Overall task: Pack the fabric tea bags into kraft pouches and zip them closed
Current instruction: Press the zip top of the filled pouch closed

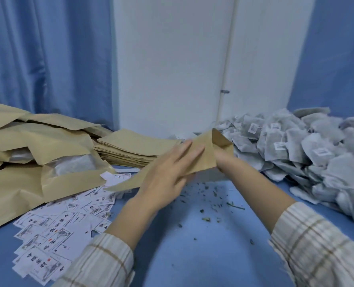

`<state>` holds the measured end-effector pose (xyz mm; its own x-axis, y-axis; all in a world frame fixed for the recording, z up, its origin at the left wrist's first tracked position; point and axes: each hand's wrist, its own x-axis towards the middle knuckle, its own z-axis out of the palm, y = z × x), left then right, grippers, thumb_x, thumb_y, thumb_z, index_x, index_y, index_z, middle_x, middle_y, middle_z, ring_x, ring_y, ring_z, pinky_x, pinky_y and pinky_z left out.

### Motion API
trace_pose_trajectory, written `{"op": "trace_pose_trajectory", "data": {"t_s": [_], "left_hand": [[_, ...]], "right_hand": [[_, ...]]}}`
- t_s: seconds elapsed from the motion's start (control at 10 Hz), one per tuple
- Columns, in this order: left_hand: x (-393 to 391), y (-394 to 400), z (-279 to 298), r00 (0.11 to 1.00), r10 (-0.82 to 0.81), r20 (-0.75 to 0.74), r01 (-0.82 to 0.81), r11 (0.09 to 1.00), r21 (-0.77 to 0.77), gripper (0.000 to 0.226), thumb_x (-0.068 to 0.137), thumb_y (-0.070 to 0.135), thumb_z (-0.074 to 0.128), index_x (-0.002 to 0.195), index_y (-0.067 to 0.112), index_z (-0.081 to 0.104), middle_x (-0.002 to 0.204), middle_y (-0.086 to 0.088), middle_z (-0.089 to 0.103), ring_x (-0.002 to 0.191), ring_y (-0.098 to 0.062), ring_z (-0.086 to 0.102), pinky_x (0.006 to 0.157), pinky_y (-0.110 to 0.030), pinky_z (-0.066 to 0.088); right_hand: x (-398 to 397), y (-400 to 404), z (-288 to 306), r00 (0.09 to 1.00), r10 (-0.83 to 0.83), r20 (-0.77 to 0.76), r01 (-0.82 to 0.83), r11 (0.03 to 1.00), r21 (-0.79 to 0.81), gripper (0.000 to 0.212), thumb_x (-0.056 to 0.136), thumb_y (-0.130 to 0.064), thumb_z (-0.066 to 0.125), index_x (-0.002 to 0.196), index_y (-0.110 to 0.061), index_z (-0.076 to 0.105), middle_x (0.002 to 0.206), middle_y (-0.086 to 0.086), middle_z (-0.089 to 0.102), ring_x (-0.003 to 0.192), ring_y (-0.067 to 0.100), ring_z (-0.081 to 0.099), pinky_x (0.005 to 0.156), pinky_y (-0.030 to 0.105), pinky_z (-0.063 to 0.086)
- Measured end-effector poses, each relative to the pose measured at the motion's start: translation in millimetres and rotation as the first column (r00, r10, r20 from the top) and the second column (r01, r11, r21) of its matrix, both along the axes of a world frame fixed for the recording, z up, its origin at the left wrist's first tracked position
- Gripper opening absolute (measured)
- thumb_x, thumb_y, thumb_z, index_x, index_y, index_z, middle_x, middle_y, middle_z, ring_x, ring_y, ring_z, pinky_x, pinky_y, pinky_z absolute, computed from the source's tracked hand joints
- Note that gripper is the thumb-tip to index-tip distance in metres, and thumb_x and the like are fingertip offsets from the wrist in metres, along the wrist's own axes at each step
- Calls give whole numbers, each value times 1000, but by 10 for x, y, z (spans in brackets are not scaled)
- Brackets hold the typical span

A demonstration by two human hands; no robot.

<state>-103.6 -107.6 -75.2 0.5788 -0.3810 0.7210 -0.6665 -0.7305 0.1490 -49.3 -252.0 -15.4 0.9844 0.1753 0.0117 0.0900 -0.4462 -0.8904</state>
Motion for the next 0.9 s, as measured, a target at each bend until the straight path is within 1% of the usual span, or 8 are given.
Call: {"op": "trace_pose_trajectory", "data": {"t_s": [0.1, 0.2, 0.3, 0.4, 0.5, 0.6, 0.7, 0.9], "left_hand": [[-11, -49, 165, 993, -114, -21, 109, 979, -174, 57, 91, 2, 54, 138, 32, 42, 143, 12, 44, 132, -2, 38, 107, -18, 31], [-14, -103, 362, 989, -135, -59, 92, 880, -466, 56, 92, 4, 54, 117, 54, 53, 116, 37, 56, 110, 20, 46, 90, 0, 32], [34, -62, 590, 975, -188, -120, 51, 712, -700, 48, 92, 8, 56, 103, 54, 59, 94, 43, 60, 97, 17, 54, 82, 1, 36], [77, 1, 845, 950, -298, -97, 126, 647, -752, 25, 92, 8, 56, 111, 22, 65, 91, 26, 69, 88, 11, 60, 75, -5, 43], [102, 6, 1009, 909, -409, -80, 165, 529, -833, 20, 92, 7, 55, 101, 22, 65, 91, 13, 72, 86, -2, 65, 75, -16, 51], [178, -12, 1084, 864, -497, -82, 139, 393, -909, 20, 90, 3, 55, 99, 17, 66, 90, 5, 73, 82, -9, 67, 70, -21, 55], [256, -86, 1076, 809, -572, -136, 90, 348, -933, 18, 85, 7, 58, 99, 13, 67, 91, 0, 74, 80, -12, 69, 64, -21, 54], [348, -206, 1141, 798, -519, -307, -73, 423, -903, 46, 61, 53, 73, 86, 14, 74, 92, -3, 73, 78, -17, 67, 69, -27, 49]], "right_hand": [[-99, -226, 184, 995, 91, 49, -87, 993, -75, 22, 95, -18, 44, 101, -4, 61, 82, 7, 60, 78, 20, 58, 74, 32, 47], [-167, -447, 370, 948, 112, 299, -23, 957, -288, 43, 96, -41, 38, 87, -10, 67, 90, 7, 66, 83, 20, 59, 73, 32, 45], [-242, -650, 538, 810, 176, 559, 57, 925, -375, 48, 95, -52, 34, 62, -34, 64, 77, 4, 68, 75, 11, 59, 67, 22, 41], [-194, -862, 704, 659, 177, 731, 92, 946, -311, 55, 92, -53, 34, 77, -18, 73, 93, 0, 67, 101, 12, 50, 87, 17, 34], [-182, -1028, 867, 575, 136, 807, 83, 971, -223, 48, 87, -60, 40, 80, -24, 72, 112, -19, 55, 114, 4, 34, 99, 14, 22], [-234, -1152, 1010, 655, 91, 750, -42, 996, -84, 30, 70, -63, 65, 74, -33, 66, 117, -25, 50, 112, -5, 44, 89, 1, 32], [-201, -1221, 1041, 767, 86, 635, -138, 990, 31, 33, 58, -52, 76, 76, -26, 66, 68, -22, 61, 65, -7, 55, 58, 4, 40], [-20, -1212, 858, 810, -44, 584, -133, 957, 256, 41, 61, -31, 83, 95, -30, 61, 48, -13, 58, 49, 0, 57, 47, 9, 41]]}}
